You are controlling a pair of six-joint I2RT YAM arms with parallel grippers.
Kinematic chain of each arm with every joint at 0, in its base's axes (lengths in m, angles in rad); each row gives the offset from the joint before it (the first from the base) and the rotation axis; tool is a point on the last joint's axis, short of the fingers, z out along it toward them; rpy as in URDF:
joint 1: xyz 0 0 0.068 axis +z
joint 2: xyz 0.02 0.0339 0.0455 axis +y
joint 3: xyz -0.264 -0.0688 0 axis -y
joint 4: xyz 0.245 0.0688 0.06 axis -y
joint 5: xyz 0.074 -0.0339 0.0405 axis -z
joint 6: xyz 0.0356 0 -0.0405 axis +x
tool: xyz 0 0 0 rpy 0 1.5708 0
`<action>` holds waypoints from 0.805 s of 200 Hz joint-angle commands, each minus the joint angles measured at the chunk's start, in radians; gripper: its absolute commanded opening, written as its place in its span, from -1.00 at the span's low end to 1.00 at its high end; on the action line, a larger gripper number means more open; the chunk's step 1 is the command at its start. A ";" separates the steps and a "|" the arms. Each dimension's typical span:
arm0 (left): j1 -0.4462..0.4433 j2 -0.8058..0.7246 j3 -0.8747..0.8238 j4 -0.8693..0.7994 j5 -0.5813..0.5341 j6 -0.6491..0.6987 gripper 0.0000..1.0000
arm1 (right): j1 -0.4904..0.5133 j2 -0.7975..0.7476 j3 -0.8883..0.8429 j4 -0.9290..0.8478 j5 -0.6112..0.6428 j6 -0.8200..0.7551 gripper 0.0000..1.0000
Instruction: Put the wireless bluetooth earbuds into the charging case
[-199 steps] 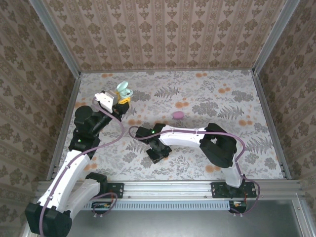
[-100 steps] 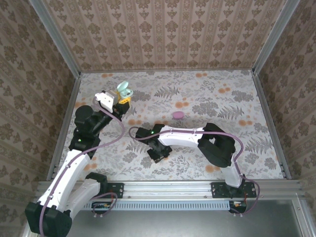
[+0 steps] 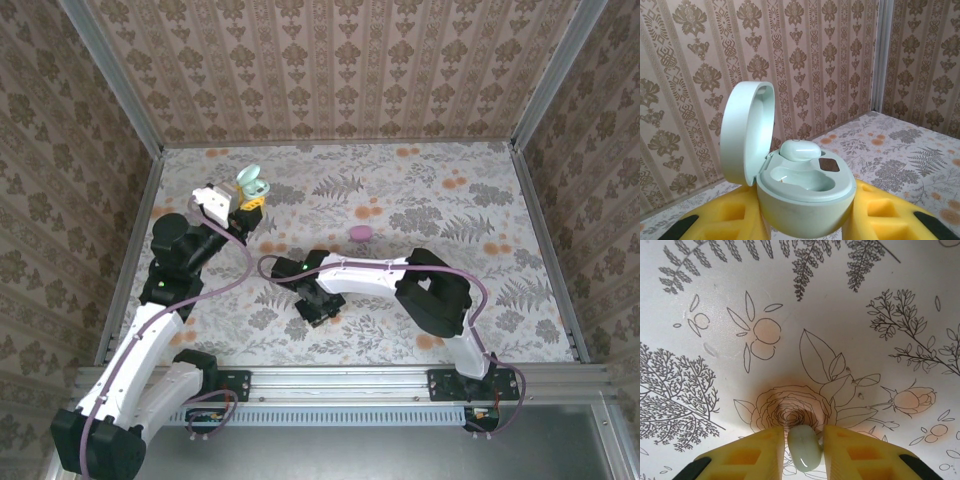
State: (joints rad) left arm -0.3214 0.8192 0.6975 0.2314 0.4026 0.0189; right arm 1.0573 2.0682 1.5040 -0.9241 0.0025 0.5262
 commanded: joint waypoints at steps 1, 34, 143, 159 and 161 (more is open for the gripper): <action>-0.008 -0.001 0.009 0.032 -0.005 -0.010 -0.37 | -0.005 0.023 0.020 -0.051 0.032 -0.007 -0.42; -0.008 0.000 0.010 0.034 -0.005 -0.011 -0.38 | -0.005 0.024 0.013 -0.062 0.028 -0.011 -0.41; -0.012 0.020 0.017 0.035 0.008 -0.016 -0.38 | -0.057 -0.099 -0.068 0.018 0.027 0.025 -0.54; -0.018 0.038 0.024 0.042 0.016 -0.019 -0.38 | -0.091 -0.165 -0.108 0.059 0.000 0.042 -0.54; -0.019 0.041 0.024 0.044 0.018 -0.019 -0.38 | -0.097 -0.174 -0.113 0.065 -0.003 0.045 -0.54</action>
State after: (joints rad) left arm -0.3283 0.8391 0.6975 0.2317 0.4038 0.0189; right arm 1.0096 2.0140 1.4384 -0.9051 0.0185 0.5320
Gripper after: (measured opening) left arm 0.332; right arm 0.231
